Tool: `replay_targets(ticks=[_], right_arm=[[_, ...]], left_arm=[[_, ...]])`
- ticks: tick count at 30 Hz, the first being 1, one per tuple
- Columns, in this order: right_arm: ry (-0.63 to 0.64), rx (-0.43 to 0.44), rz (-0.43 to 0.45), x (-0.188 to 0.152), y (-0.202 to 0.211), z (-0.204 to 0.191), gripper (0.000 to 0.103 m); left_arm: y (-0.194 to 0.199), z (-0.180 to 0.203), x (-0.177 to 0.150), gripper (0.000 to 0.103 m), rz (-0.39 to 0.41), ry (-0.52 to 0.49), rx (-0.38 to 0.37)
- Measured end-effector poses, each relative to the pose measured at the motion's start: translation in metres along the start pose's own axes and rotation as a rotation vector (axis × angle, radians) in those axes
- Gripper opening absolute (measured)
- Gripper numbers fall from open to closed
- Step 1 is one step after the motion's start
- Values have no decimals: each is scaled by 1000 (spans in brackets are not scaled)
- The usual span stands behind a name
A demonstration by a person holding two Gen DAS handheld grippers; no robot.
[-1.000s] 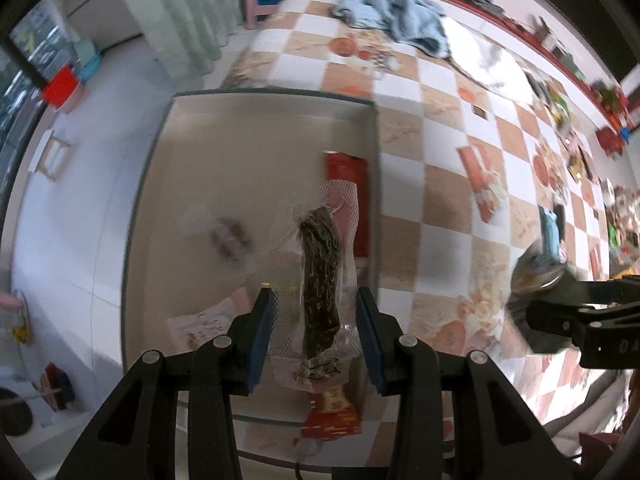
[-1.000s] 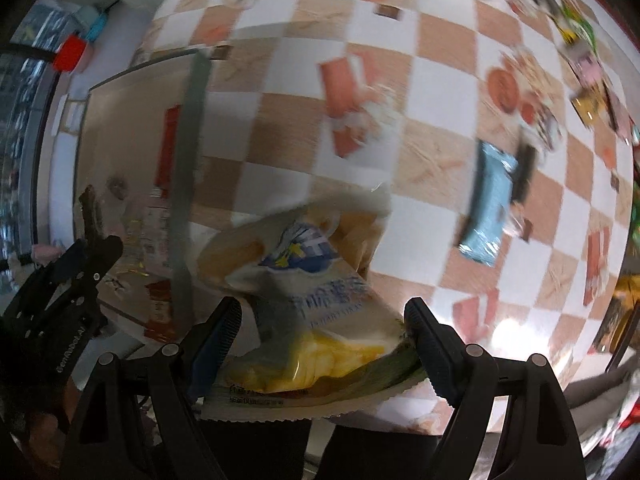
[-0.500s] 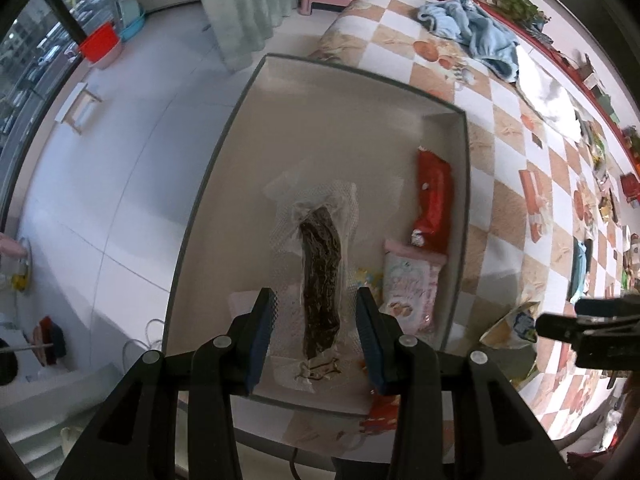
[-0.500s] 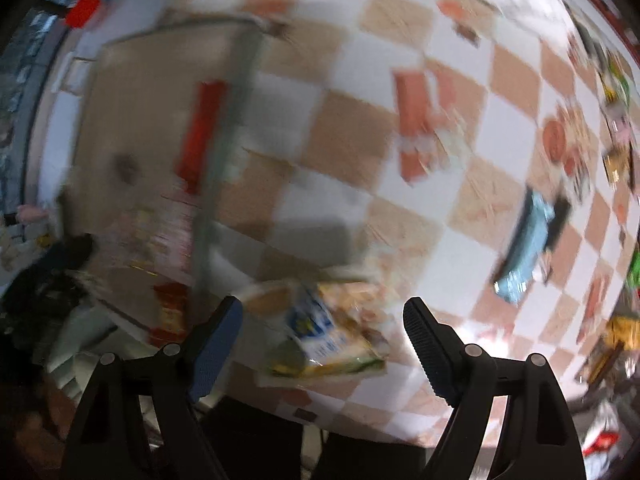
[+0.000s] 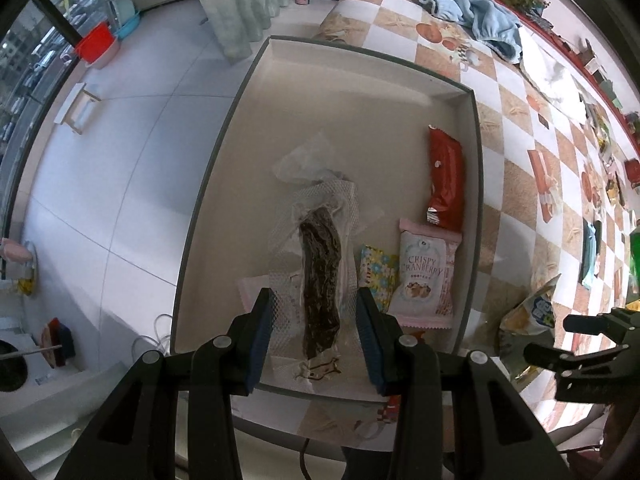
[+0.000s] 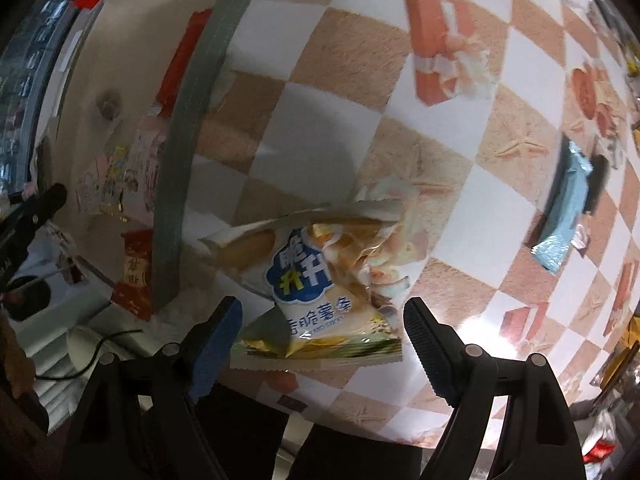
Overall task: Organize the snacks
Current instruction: 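Carry both held snacks up and over the beige tray, then open both grippers to drop the snacks into the beige tray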
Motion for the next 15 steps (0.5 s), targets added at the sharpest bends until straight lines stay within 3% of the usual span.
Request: replay_targets(ticks=[4, 6, 7, 15], right_arm=[[28, -47, -43, 3, -14, -5, 84], [12, -54, -77, 4, -23, -4, 62], [6, -49, -90, 5, -27, -4, 59], [-21, 19, -12, 13, 6, 2, 56]], left_arm=[[-1, 2, -2, 44, -7, 2, -1], [-2, 4, -2, 44, -9, -3, 1], [-3, 4, -3, 44, -11, -2, 1], [-7, 0, 0, 44, -11, 21, 1]])
Point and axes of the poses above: each gripper's, at about its wrist camera, not at the fingertips, and y roughly against the way its jaws point, z to its right, x to its top, the point moved 5 cm from there along -y, roughly the way its jaws point, and after that the axes turned 10 degrees about y, right-handed, at the moved point
